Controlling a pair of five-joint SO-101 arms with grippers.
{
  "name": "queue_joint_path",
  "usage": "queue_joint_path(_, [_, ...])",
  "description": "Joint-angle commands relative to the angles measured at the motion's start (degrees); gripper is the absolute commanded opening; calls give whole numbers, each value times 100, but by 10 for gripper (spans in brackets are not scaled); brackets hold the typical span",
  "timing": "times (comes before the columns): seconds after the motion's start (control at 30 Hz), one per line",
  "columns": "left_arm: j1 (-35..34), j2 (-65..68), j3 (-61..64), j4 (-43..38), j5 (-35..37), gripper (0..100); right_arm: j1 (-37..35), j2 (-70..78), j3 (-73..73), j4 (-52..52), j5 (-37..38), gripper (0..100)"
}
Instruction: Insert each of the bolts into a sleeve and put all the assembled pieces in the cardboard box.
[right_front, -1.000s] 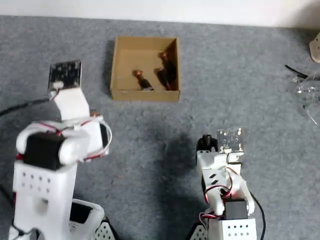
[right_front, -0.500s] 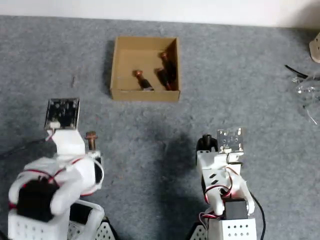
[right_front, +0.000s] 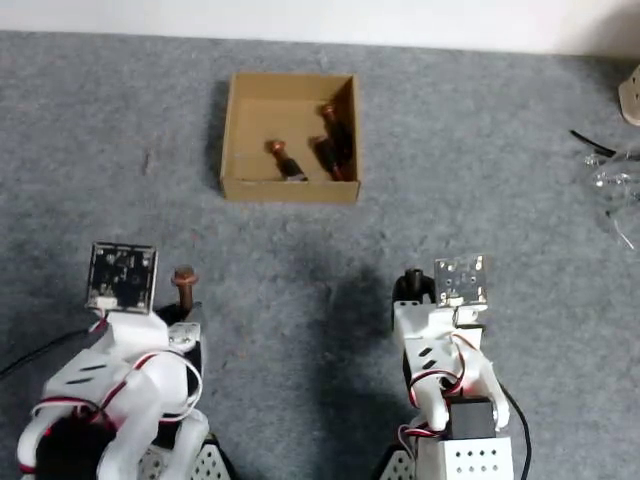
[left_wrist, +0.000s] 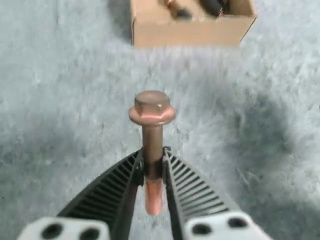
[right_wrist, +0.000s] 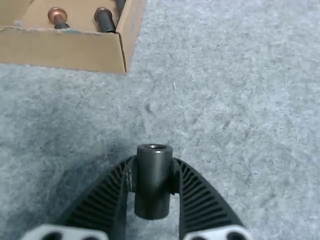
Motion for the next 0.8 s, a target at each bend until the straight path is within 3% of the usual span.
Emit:
queue_joint_path(0.0, [-84,-127,-31,-220,-114,5,-40,-101,-48,-198,-26,5])
queue_joint_path(0.23, [-92,-171,347,-466,-132,5,-40,-101,-48,-198,-26,5])
queue_joint_path(0.43, [-760,-180,760,-1204,-141,5,-40,-101,-48,-198,-26,5])
queue_joint_path(0.77, [-971,-189,813,-1284,-149,5,-40,-101,-40,-198,-18,5])
